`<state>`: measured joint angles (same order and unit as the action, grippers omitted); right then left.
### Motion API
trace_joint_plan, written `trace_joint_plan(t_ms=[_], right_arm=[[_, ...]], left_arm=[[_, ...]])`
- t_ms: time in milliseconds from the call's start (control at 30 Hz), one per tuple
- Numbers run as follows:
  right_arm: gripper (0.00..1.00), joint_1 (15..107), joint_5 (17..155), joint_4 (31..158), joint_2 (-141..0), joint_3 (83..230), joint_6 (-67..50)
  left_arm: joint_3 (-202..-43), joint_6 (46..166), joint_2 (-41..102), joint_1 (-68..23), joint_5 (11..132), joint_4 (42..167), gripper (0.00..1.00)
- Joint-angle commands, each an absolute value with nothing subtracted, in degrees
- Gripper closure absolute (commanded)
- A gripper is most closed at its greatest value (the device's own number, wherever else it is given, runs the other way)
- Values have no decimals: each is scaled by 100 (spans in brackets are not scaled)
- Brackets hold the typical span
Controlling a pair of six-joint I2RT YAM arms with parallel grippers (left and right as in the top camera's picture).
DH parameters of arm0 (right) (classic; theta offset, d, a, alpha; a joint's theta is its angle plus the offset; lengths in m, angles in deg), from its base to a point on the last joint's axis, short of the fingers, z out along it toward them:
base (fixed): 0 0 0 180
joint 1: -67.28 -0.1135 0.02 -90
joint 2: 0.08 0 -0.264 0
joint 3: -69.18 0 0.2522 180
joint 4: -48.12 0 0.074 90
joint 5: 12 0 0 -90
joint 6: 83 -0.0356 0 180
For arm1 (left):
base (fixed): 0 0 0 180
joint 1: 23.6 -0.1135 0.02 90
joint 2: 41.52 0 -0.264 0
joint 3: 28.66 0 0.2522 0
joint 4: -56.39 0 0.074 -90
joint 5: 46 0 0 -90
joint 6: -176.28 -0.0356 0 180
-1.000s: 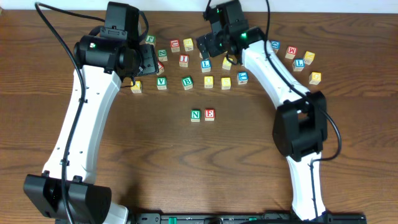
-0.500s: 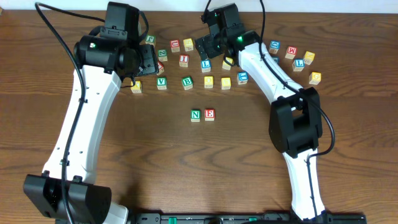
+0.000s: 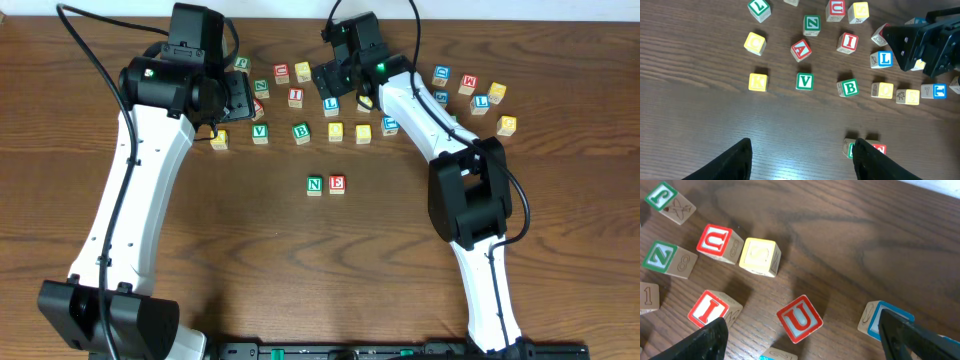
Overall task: Spell out NEURIPS
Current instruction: 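Swing the right arm forward over the blocks toward the red U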
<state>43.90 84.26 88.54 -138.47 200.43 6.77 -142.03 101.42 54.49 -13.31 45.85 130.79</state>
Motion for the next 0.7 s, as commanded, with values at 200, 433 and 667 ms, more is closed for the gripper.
trace_joint_plan(t_ms=[200,433,667], right_arm=[[19,4327,8457,8684,-14232,20102,526],[21,4318,8413,8585,-14348,20102,404],[25,4318,8391,8552,-14380,20100,404]], left_arm=[[-14161,10090,5396,-1355,4630,13096,36],[-14161,10090,5396,-1355,4630,13099,36],[-14161,10090,5396,-1355,4630,13099,36]])
